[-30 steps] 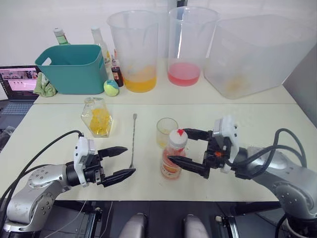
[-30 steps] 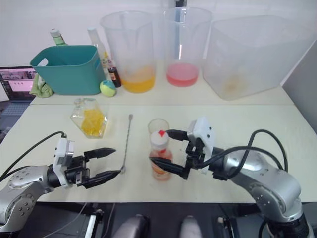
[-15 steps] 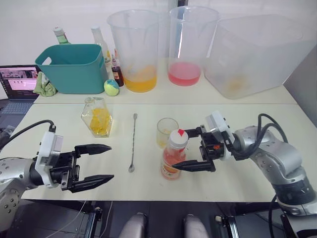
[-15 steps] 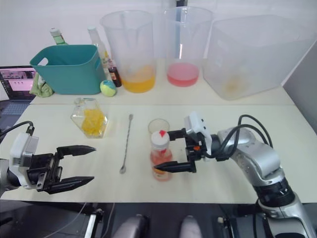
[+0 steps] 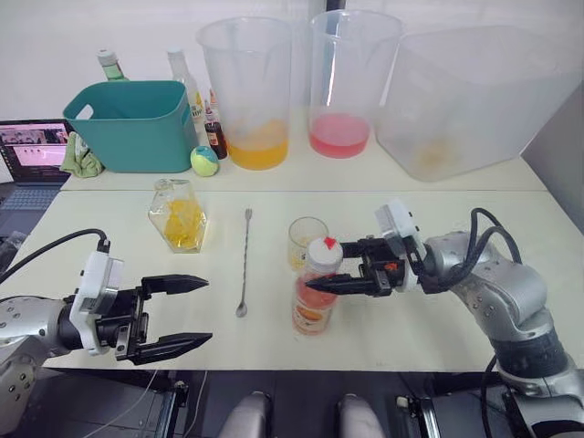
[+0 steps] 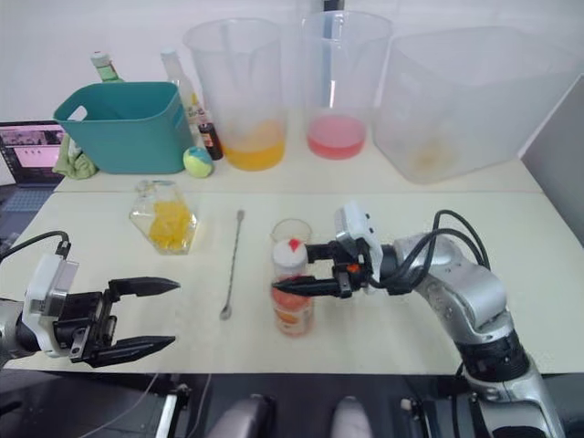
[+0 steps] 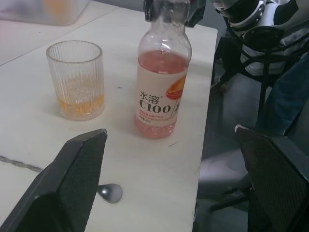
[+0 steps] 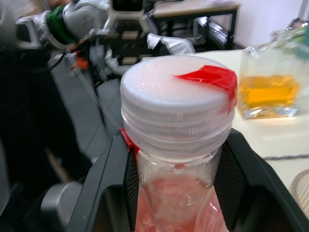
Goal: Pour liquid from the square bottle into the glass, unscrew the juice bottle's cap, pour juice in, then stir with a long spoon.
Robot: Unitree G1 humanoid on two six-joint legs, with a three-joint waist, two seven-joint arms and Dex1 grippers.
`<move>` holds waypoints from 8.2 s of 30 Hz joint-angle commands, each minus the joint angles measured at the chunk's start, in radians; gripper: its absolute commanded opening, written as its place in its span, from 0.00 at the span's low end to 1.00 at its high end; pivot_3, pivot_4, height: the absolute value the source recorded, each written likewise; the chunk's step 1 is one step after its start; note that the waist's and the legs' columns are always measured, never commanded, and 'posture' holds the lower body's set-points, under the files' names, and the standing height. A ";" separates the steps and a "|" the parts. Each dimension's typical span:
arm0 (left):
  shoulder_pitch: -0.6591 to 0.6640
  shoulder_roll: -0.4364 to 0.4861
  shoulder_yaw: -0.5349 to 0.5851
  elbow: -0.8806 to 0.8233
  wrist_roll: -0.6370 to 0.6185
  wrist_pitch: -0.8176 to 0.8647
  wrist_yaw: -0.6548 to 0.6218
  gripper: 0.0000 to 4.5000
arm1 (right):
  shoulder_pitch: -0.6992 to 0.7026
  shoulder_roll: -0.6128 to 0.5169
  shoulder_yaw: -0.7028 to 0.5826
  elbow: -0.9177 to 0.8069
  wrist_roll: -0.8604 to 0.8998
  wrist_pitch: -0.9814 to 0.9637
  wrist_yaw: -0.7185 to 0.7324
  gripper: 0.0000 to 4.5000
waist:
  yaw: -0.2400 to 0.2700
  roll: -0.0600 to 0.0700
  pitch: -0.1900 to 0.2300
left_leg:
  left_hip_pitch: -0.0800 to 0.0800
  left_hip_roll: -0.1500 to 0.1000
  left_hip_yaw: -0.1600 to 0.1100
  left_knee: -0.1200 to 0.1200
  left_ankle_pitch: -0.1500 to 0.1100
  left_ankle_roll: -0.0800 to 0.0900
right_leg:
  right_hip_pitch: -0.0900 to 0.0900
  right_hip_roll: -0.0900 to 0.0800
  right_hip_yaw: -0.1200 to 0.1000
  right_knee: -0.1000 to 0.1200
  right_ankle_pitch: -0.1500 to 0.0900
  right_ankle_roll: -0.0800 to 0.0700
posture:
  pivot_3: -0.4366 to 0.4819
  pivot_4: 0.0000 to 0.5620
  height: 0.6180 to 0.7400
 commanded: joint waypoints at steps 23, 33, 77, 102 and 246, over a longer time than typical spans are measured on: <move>-0.066 -0.006 -0.059 0.064 0.044 -0.060 -0.044 1.00 | 0.188 0.035 -0.047 -0.253 0.093 0.087 -0.280 0.99 | -0.003 -0.001 0.000 | 0.003 0.000 0.006 -0.003 0.001 -0.001 | -0.003 0.003 0.006 0.003 0.000 -0.001 | 0.48 0.27 0.91; -0.035 0.023 0.003 0.079 0.052 -0.066 -0.071 1.00 | -0.096 0.016 0.131 0.265 -0.114 -0.186 0.263 0.99 | -0.021 -0.001 0.000 | 0.005 0.012 0.011 -0.003 0.000 -0.001 | 0.000 0.012 0.005 -0.001 0.003 -0.005 | 0.48 0.27 0.91; -0.065 0.018 -0.061 0.051 0.055 -0.024 -0.060 1.00 | 0.125 0.201 -0.063 -0.356 0.023 0.199 -0.484 0.30 | -0.023 -0.001 0.000 | 0.002 0.014 0.009 -0.005 -0.003 -0.007 | -0.012 0.012 0.008 0.006 0.005 -0.008 | 0.48 0.27 0.91; -0.143 0.024 -0.100 0.082 0.060 -0.002 -0.063 1.00 | 0.184 0.077 0.031 -0.298 -0.026 0.085 -0.373 0.90 | -0.026 -0.002 -0.001 | 0.004 0.014 0.011 -0.003 -0.003 -0.007 | -0.008 0.014 0.008 0.006 0.005 -0.008 | 0.48 0.27 0.91; -0.548 -0.236 -0.495 0.041 0.231 -0.015 0.233 0.28 | -0.104 -0.082 -0.003 -0.245 0.201 0.211 -0.380 1.00 | -0.001 -0.004 0.000 | 0.001 0.014 0.016 0.006 -0.003 -0.007 | -0.007 0.014 0.006 0.007 0.005 -0.008 | 0.48 0.27 0.91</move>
